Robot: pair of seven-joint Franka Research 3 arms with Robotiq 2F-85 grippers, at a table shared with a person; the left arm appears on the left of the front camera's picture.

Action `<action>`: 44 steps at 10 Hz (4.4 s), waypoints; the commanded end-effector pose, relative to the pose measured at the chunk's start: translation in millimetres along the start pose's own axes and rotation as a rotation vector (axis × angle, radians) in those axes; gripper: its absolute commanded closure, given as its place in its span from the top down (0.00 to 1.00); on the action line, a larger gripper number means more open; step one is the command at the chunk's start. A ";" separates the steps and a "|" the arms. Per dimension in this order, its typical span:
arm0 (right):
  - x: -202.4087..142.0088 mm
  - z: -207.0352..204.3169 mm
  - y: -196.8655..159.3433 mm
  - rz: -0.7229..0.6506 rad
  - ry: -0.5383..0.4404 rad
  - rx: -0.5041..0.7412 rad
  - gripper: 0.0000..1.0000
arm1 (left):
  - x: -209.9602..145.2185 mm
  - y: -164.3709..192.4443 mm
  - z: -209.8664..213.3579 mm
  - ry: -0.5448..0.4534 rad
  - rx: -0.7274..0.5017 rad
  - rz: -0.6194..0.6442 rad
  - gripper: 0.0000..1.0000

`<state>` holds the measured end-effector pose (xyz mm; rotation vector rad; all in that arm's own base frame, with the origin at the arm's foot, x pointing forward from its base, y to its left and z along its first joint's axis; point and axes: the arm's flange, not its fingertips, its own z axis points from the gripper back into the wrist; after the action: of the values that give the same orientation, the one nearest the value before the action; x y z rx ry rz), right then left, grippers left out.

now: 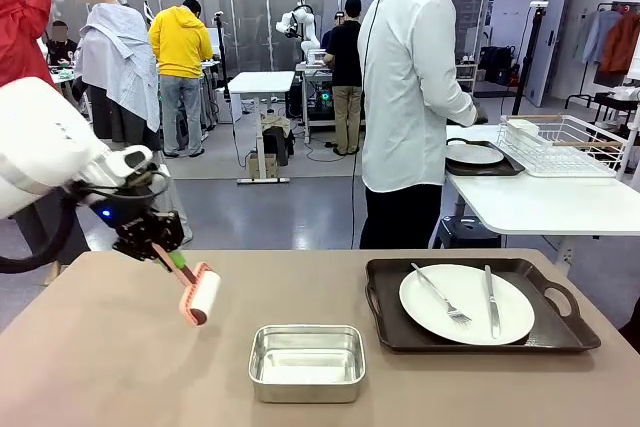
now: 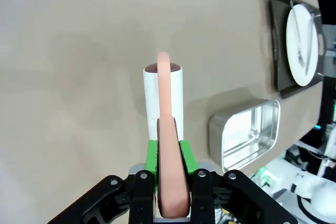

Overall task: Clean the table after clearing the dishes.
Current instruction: When the left (or right) Handle tray is removed, use the left hand (or right hand) to clean the left (or right) side of the table with the Lint Roller.

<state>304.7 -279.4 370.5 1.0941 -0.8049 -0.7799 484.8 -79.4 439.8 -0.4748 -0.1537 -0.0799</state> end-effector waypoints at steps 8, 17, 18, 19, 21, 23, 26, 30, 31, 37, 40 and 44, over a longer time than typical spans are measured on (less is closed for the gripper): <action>-0.2 0.9 1.9 -0.014 -0.010 0.014 1.00 | 52.8 41.4 -64.5 0.139 -0.336 0.123 0.21; -0.2 0.9 1.9 -0.014 -0.010 0.014 1.00 | 30.5 128.7 -96.8 0.046 -0.360 0.140 0.21; -0.2 0.9 1.9 -0.014 -0.010 0.014 1.00 | 28.8 140.6 -89.8 0.031 -0.373 0.136 0.21; -0.2 0.9 1.9 -0.014 -0.010 0.014 1.00 | 26.6 156.6 -80.8 0.035 -0.370 0.133 0.21; -0.2 0.9 1.9 -0.014 -0.010 0.014 1.00 | 21.0 194.3 -57.6 0.032 -0.355 0.101 0.21; -0.2 0.9 1.9 -0.014 -0.010 0.014 1.00 | 17.2 223.3 -34.2 0.047 -0.261 0.099 0.21; -0.2 0.9 1.9 -0.014 -0.010 0.014 1.00 | 17.1 254.9 6.8 0.018 -0.149 0.123 0.21; -0.2 0.9 1.9 -0.014 -0.010 0.014 1.00 | -2.5 278.3 60.1 -0.036 0.093 0.165 0.21; -0.2 0.9 1.9 -0.014 -0.010 0.014 1.00 | -5.4 281.3 72.4 -0.056 0.130 0.182 0.21; -0.2 0.9 1.9 -0.014 -0.010 0.014 1.00 | -48.6 212.0 169.1 -0.104 0.185 0.129 0.21; -0.2 0.9 1.9 -0.014 -0.010 0.014 1.00 | -29.9 230.8 154.3 -0.103 0.208 0.127 0.21; -0.2 0.9 1.9 -0.014 -0.010 0.014 1.00 | -29.9 230.8 154.3 -0.103 0.208 0.127 0.21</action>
<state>304.3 -279.7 370.6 1.0961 -0.8055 -0.7800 462.1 194.5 457.5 -0.2875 -0.2130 0.0844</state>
